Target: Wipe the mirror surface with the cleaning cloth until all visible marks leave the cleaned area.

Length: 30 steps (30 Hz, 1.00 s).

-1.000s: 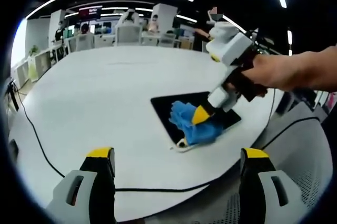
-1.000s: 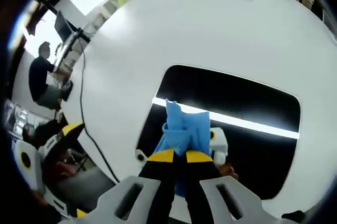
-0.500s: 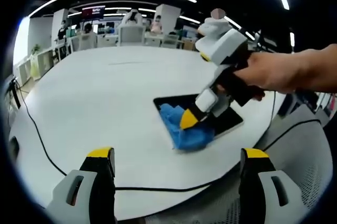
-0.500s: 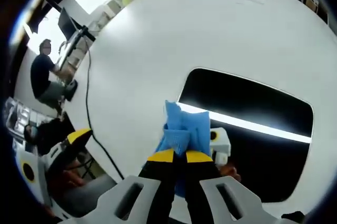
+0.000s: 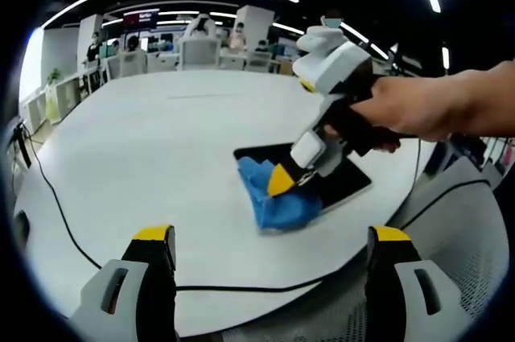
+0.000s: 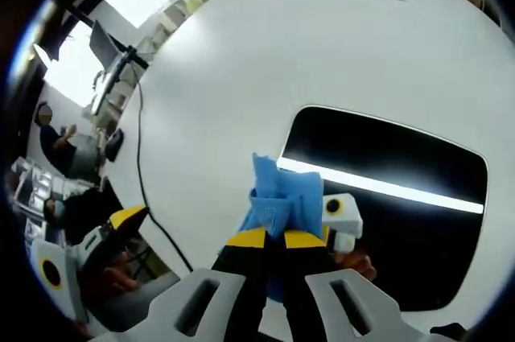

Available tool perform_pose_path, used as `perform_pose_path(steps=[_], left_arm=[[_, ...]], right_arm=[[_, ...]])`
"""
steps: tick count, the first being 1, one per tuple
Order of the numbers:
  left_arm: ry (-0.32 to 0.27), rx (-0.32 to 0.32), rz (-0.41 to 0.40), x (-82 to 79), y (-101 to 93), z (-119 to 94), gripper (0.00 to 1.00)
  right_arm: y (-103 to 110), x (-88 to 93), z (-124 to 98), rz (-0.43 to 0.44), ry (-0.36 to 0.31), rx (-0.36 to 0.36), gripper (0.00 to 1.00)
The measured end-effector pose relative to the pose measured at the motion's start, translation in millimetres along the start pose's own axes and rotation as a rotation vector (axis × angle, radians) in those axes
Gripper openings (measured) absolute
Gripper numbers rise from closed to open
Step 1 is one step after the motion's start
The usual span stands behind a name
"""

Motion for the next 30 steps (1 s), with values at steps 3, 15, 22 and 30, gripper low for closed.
perform_pose_path(steps=[3, 15, 22, 30], left_arm=[[0.0, 0.003, -0.003, 0.3, -0.1, 0, 0.99], [0.003, 0.004, 0.006, 0.3, 0.1, 0, 0.99], [0.003, 0.0, 0.006, 0.4, 1.1, 0, 0.99], [0.009, -0.001, -0.001, 0.9, 1.8, 1, 0.99]], right_arm=[[2, 1.1, -1, -0.023, -0.003, 0.009, 0.0], [2, -3.3, -1, -0.059, 0.005, -0.001, 0.0], [-3, -18.1, 0, -0.089, 0.007, 0.013, 0.0], [-11, -39.0, 7, -0.115, 0.016, 0.022, 0.0]])
Point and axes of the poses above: the point that each gripper's makers call its tool centre point, and the gripper's own axes: z roughly forward along the fingers, y roughly to its left, x roughly out of its underside, the point moved 8 cm from there along -z, roughly backward along the fingers, and after that the axes turned 4 degrees about -z, right-handed, at the moved point
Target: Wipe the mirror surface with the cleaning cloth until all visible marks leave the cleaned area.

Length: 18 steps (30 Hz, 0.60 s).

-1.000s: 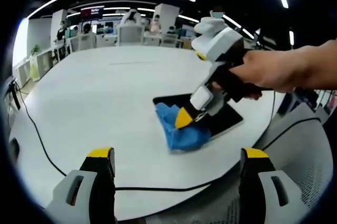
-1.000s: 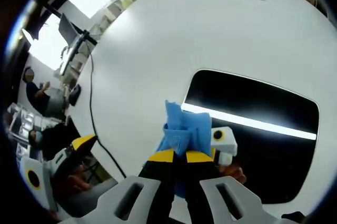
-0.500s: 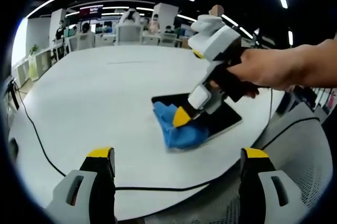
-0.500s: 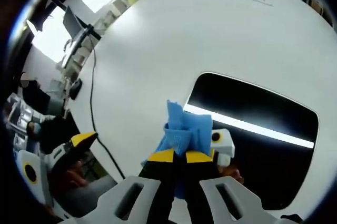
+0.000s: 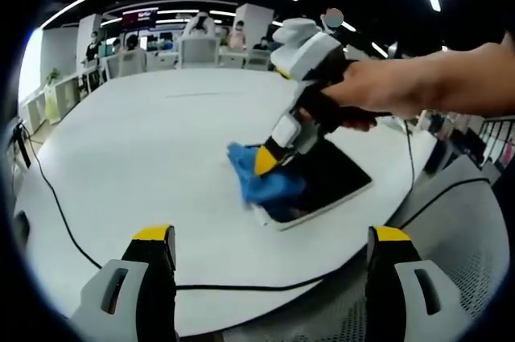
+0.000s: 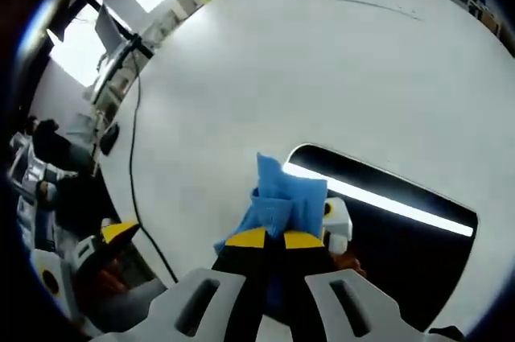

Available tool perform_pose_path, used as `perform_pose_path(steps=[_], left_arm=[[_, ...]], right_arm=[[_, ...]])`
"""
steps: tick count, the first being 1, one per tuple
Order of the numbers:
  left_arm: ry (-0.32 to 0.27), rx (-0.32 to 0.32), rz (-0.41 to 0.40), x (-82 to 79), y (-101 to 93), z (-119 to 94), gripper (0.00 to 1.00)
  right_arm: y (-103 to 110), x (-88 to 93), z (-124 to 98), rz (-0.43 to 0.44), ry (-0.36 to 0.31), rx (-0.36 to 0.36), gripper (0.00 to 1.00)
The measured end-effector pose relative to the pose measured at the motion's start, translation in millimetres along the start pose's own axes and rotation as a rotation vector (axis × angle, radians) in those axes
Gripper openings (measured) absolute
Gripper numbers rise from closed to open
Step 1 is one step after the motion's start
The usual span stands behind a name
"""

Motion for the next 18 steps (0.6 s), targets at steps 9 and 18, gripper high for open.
perform_pose_path(steps=[9, 18], left_arm=[[0.005, 0.005, -0.01, 0.1, -0.7, 0, 0.99], [0.014, 0.006, -0.005, -0.1, -2.2, 0, 0.99]], right_arm=[[-13, -24.4, 8, -0.013, 0.007, 0.011, 0.0], [-18, -38.3, 3, -0.065, 0.021, 0.026, 0.0]])
Point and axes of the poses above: the point that each gripper's makers call its tool centre point, and the gripper's own axes: z roughly forward along the fingers, y roughly to its left, x roughly out of its underside, the point moved 8 cm from there along -z, roughly backward along the fingers, and after that the axes turned 4 degrees about -z, right-handed, at the moved point
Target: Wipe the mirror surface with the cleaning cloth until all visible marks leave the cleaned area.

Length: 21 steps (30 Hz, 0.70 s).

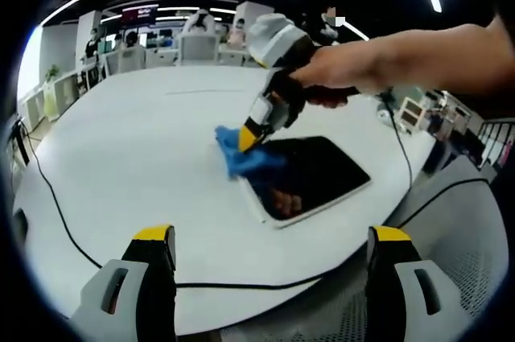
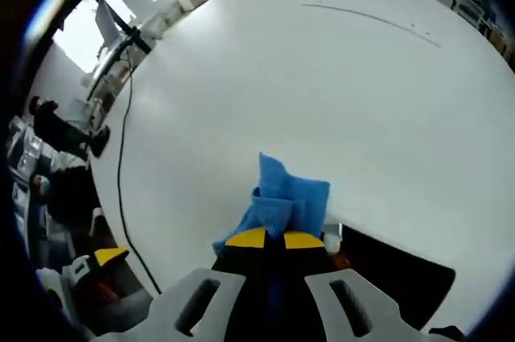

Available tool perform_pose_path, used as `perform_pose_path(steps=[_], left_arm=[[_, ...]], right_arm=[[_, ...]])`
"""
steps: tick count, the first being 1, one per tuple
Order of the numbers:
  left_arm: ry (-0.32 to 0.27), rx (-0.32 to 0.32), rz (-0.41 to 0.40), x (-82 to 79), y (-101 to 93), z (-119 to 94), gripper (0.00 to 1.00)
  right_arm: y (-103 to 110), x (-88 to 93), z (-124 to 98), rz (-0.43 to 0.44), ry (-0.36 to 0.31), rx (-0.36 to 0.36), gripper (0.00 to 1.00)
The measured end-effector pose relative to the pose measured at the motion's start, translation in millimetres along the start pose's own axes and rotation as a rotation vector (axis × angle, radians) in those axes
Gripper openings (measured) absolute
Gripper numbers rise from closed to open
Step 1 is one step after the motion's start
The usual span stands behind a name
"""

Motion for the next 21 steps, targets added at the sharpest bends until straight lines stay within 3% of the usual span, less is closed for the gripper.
perform_pose_path(steps=[21], left_arm=[[0.001, -0.007, -0.004, -0.8, -0.5, 0, 0.99]], right_arm=[[-15, -14.5, 9, -0.038, -0.02, -0.007, 0.0]])
Point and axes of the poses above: the point that each gripper's makers call its tool centre point, and the gripper's own axes: z roughly forward along the fingers, y roughly to its left, x roughly out of its underside, the point moved 8 cm from there along -z, roughly backward along the fingers, and after that the axes turned 4 degrees about -z, right-handed, at the moved point
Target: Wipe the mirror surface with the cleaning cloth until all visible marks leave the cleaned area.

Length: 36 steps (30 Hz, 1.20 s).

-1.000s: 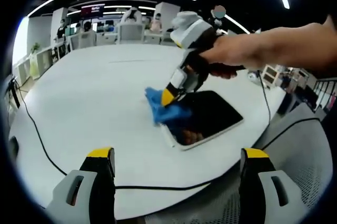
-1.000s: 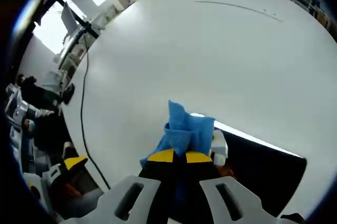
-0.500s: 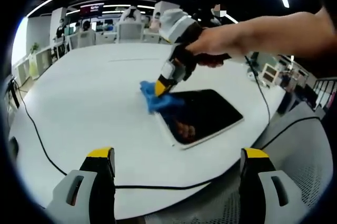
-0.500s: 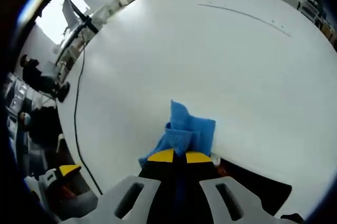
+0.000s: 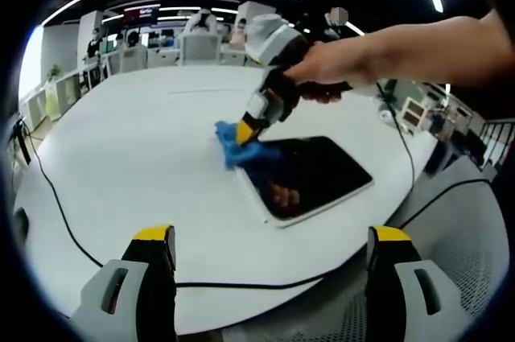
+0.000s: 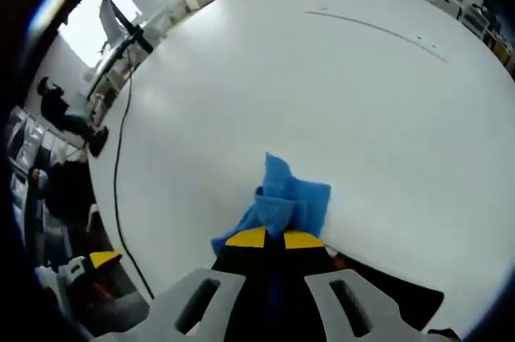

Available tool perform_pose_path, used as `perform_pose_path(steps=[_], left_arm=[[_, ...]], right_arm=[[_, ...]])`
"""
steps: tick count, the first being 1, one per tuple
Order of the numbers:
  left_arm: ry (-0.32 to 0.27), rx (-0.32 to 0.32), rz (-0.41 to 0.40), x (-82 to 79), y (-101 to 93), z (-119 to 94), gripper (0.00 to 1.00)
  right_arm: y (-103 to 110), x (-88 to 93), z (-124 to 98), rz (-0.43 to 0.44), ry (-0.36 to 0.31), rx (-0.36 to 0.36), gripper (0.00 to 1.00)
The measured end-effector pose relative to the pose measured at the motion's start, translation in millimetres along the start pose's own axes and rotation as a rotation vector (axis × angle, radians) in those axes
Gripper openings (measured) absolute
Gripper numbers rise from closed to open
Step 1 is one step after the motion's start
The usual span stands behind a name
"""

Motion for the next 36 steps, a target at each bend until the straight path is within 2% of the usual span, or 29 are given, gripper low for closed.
perform_pose_path(steps=[5, 10, 16, 24, 36], left_arm=[[0.0, -0.002, -0.001, 0.2, 0.7, 0, 0.99], [0.0, -0.001, 0.002, 0.2, 0.8, 0, 0.99], [0.001, -0.003, 0.002, 0.7, 1.5, 0, 0.99], [0.002, -0.001, 0.003, 1.5, 1.9, 0, 0.99], [-0.004, 0.003, 0.006, 1.5, 2.5, 1, 0.99]], right_arm=[[-3, 4.3, -5, -0.001, -0.001, 0.011, 0.0], [-16, 10.0, -8, 0.005, 0.001, 0.025, 0.0], [-21, 22.1, -22, 0.007, -0.005, 0.036, 0.0], [-38, 23.1, -19, 0.015, 0.004, 0.054, 0.0], [-40, 27.5, -24, 0.021, 0.017, 0.073, 0.0]])
Point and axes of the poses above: the point that each gripper's makers call its tool centre point, and the gripper's own axes: z roughly forward along the fingers, y roughly to its left, x roughly out of its underside, the point moved 8 cm from there along -z, roughly backward along the fingers, and after that the axes turned 4 degrees about -z, right-handed, at the moved point
